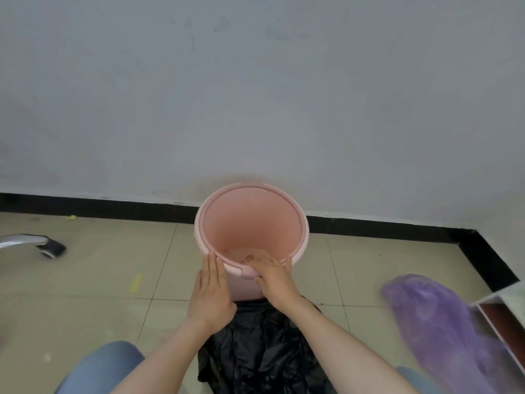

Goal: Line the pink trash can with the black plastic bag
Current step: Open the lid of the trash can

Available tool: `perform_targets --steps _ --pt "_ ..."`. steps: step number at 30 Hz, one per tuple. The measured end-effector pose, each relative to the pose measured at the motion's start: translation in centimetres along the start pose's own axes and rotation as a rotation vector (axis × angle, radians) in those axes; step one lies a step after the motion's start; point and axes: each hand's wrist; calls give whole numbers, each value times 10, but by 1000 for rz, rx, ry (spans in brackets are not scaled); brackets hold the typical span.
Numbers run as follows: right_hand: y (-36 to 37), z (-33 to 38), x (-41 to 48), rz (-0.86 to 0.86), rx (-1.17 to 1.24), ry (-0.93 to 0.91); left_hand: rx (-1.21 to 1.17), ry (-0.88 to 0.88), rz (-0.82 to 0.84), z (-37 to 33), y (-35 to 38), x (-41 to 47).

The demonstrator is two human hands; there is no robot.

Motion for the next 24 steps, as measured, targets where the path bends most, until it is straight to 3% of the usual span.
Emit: perform_targets --steps 3,15,20,24 --pt "-21 10 3 -46 77 -1 -23 -47 61 -4 -4 2" --pt "-91 23 38 29 98 -159 147 -2 146 -1 -24 2" --pt "-136 31 54 -106 180 -128 167 -4 156 -4 -26 3" --pt "-167 41 71 -147 52 -152 184 3 179 -3 -29 5"
Point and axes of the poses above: each hand's wrist, its own x-axis towards the middle knuckle, its own y-axis out of the palm, z = x × y, and after that the axes turned 1 degree about y, right-handed
